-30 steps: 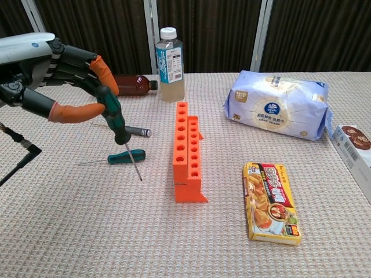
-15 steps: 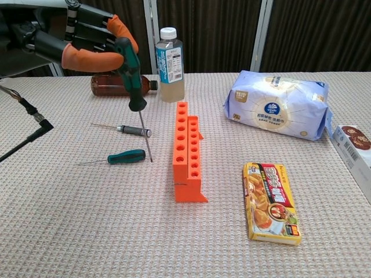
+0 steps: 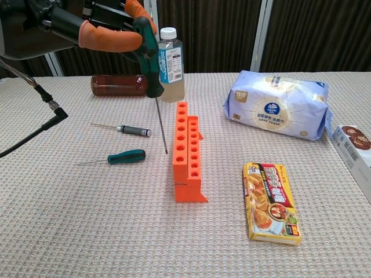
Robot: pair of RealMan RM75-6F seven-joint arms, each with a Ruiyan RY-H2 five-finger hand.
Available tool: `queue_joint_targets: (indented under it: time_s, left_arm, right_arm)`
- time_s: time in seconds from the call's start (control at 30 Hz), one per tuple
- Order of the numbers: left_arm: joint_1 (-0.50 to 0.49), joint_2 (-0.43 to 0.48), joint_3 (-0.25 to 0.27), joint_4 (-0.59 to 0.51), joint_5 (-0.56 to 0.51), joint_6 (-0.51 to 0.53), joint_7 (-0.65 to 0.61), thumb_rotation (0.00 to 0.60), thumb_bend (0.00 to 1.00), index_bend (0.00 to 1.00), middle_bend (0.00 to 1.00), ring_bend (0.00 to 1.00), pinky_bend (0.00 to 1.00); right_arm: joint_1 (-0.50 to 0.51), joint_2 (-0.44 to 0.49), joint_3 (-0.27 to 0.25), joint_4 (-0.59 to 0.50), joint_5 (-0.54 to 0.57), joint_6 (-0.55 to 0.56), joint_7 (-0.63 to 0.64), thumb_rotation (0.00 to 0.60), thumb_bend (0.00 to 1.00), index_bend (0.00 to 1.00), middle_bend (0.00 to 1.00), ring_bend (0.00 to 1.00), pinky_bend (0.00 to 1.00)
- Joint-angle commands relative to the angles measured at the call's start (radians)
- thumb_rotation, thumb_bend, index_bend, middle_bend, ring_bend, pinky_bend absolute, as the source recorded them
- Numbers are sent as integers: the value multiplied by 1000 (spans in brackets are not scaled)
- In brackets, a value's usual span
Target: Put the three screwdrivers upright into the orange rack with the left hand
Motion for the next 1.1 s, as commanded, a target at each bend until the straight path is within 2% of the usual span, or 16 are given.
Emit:
queue_joint_targets:
  time_s: [0.03,0.63,1.1]
  left_arm:
    - [-26,-19,-7,8,-32,1,34,600,520,763,377,231,215]
    - [-101,-102,2,30,-135,32,152,600,519,763,376,229,215]
    - [-120,-166,31,86,-175,29,174,600,521,756,368,216,204]
  right_arm:
    - [-1,1,0,2,0,1,3,600,0,0,0,0,0]
    - [-9,2,0,13,11,2,16,600,0,0,0,0,0]
    - [-5,0,2,12,18,-9,10,600,0,0,0,0,0]
